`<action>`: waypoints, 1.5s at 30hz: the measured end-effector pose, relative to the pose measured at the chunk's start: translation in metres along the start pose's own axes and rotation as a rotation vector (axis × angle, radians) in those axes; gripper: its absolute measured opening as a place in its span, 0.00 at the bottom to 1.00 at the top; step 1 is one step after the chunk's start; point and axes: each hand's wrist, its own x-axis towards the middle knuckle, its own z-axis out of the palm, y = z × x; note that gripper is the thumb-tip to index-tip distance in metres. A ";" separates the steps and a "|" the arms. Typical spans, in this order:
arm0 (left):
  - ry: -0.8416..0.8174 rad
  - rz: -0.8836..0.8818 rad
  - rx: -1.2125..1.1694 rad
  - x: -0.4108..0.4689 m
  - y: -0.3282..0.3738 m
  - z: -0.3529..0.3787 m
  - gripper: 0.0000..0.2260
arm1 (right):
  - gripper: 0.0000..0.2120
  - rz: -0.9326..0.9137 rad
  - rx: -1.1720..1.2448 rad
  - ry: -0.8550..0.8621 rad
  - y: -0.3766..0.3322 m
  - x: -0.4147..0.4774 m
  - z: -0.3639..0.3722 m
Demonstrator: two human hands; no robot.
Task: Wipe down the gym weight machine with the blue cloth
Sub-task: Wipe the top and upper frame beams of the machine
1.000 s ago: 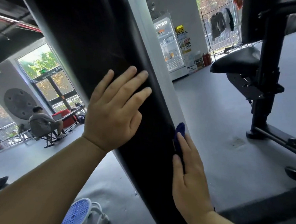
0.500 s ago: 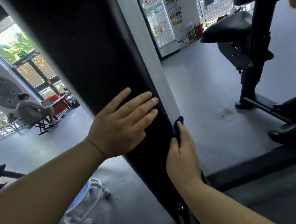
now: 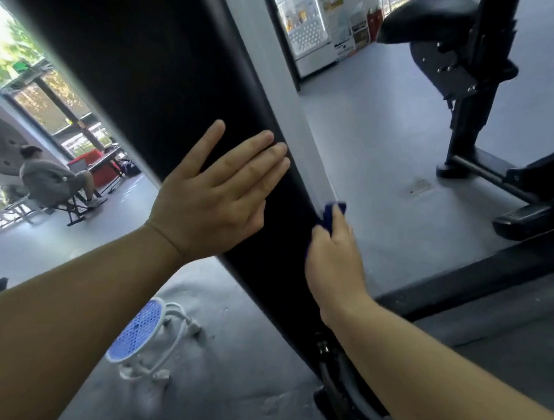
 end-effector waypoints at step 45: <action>-0.278 -0.011 -0.058 -0.039 0.124 0.015 0.22 | 0.09 0.035 0.236 0.038 0.127 -0.004 -0.066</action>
